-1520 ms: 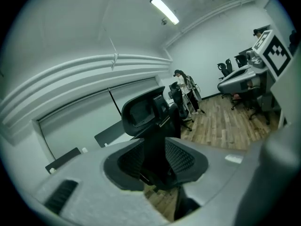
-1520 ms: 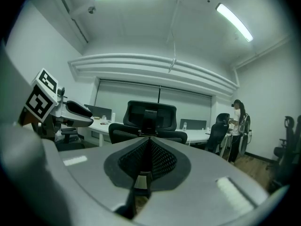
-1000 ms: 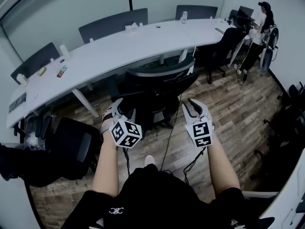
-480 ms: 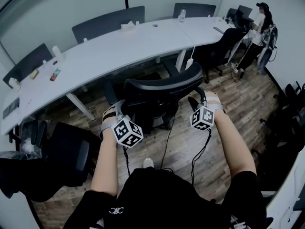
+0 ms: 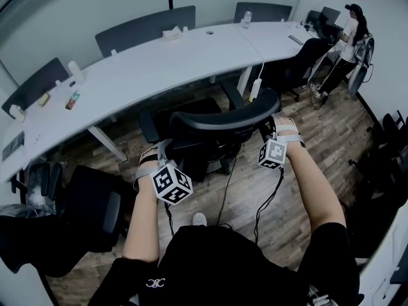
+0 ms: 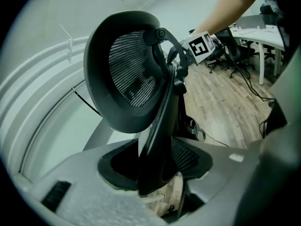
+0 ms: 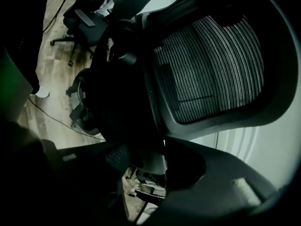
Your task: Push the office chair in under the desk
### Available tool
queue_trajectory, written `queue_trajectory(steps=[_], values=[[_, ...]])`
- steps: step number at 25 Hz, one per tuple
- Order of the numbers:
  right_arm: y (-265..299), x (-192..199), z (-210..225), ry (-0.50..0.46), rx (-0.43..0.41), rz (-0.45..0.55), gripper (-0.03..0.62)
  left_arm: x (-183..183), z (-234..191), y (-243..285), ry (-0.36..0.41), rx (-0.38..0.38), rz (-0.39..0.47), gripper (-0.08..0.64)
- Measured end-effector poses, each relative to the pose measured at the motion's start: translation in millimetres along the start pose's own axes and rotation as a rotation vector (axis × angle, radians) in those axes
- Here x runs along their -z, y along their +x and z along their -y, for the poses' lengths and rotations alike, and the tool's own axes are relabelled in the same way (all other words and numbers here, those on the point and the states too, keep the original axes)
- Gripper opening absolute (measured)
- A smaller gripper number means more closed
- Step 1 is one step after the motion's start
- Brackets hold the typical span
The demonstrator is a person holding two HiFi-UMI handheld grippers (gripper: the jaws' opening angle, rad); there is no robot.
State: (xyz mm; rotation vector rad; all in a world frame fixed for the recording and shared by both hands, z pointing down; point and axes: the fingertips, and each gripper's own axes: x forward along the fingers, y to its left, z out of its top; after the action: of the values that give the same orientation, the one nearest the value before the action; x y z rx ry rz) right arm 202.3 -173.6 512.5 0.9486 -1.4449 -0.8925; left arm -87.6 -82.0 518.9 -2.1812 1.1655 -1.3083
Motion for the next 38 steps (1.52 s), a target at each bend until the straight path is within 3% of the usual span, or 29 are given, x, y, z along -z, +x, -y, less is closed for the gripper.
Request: queue_trajectory(steps=[8, 18, 38], values=[[16, -3, 5, -0.054, -0.011, 0.000, 0.199, 4, -7, 17, 0.053, -0.010, -0.018, 0.222], [60, -9, 24, -0.009, -0.060, -0.056, 0.204, 1, -35, 49, 0.055, -0.007, -0.010, 0.219], [122, -29, 51, 0.069, -0.057, -0.006, 0.213, 10, -85, 95, 0.033, 0.023, 0.019, 0.221]])
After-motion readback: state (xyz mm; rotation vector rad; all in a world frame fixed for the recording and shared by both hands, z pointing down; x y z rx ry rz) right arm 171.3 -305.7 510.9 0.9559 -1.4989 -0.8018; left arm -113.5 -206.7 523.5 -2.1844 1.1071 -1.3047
